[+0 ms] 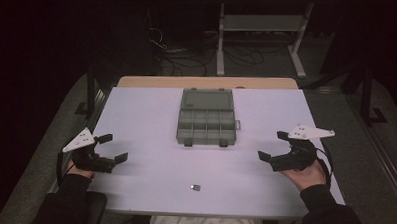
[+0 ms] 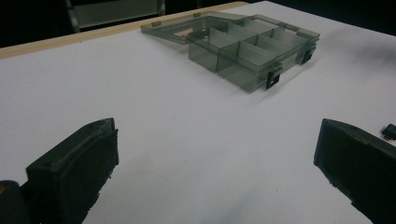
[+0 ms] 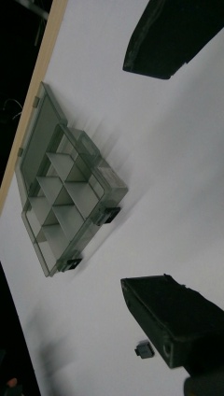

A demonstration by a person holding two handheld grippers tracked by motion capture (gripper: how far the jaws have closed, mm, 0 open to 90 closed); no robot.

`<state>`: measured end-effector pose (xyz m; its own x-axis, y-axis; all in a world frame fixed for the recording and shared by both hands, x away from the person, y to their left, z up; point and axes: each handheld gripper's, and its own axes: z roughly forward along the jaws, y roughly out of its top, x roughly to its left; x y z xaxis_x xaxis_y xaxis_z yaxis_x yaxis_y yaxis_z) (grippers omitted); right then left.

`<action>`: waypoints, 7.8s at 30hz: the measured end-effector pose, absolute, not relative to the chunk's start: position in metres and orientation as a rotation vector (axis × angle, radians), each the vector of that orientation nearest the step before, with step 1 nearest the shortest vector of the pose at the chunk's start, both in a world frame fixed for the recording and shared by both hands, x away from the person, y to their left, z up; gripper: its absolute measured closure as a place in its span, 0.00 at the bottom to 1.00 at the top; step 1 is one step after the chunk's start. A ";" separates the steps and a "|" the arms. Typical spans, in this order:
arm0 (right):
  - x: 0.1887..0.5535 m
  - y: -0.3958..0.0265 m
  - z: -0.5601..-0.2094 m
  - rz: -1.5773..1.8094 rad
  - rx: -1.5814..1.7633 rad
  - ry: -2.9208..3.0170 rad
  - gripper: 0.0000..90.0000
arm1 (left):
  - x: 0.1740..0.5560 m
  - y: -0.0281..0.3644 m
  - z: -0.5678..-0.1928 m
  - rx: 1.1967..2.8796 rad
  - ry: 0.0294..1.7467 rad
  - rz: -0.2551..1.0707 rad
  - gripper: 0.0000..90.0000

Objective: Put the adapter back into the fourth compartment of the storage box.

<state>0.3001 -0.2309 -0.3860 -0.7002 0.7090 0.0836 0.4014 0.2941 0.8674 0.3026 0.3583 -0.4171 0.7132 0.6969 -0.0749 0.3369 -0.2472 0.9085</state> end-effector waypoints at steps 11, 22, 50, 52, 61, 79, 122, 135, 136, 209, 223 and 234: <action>0.304 -0.212 -0.368 1.338 0.922 2.325 0.00 | 0.302 0.358 -0.417 1.852 0.809 0.424 0.00; 0.310 -0.188 -0.365 1.318 0.849 2.409 0.00 | 0.302 0.358 -0.417 1.856 0.808 0.427 0.00; 0.321 -0.147 -0.366 1.303 0.747 2.528 0.00 | 0.303 0.358 -0.417 1.858 0.808 0.427 0.00; 0.321 -0.143 -0.366 1.298 0.738 2.539 0.00 | 0.302 0.358 -0.417 1.856 0.809 0.426 0.00; 0.322 -0.132 -0.368 1.287 0.708 2.571 0.00 | 0.302 0.358 -0.417 1.856 0.809 0.427 0.00; 0.323 -0.108 -0.375 1.238 0.635 2.638 0.00 | 0.303 0.358 -0.417 1.856 0.807 0.427 0.00; 0.323 -0.064 -0.402 1.163 0.530 2.781 0.00 | 0.303 0.358 -0.417 1.859 0.804 0.425 0.00; 0.317 -0.050 -0.411 1.111 0.479 2.846 0.00 | 0.303 0.358 -0.417 1.861 0.800 0.426 0.00; 0.316 -0.049 -0.412 1.109 0.476 2.851 0.00 | 0.303 0.358 -0.417 1.861 0.800 0.426 0.00; 0.293 -0.021 -0.434 0.919 0.188 3.050 0.51 | 0.303 0.358 -0.417 1.862 0.800 0.428 0.00; 0.289 -0.019 -0.435 0.887 0.168 3.018 0.82 | 0.303 0.358 -0.417 1.855 0.806 0.427 0.00; 0.290 -0.019 -0.434 0.884 0.182 3.024 0.83 | 0.302 0.359 -0.417 1.853 0.809 0.428 0.00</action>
<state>0.2902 -0.0191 -0.4342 -0.9933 0.1065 0.0457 0.1144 0.8363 0.5361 0.3023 0.3586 -0.4171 0.7108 0.6999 -0.0703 0.3354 -0.2495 0.9084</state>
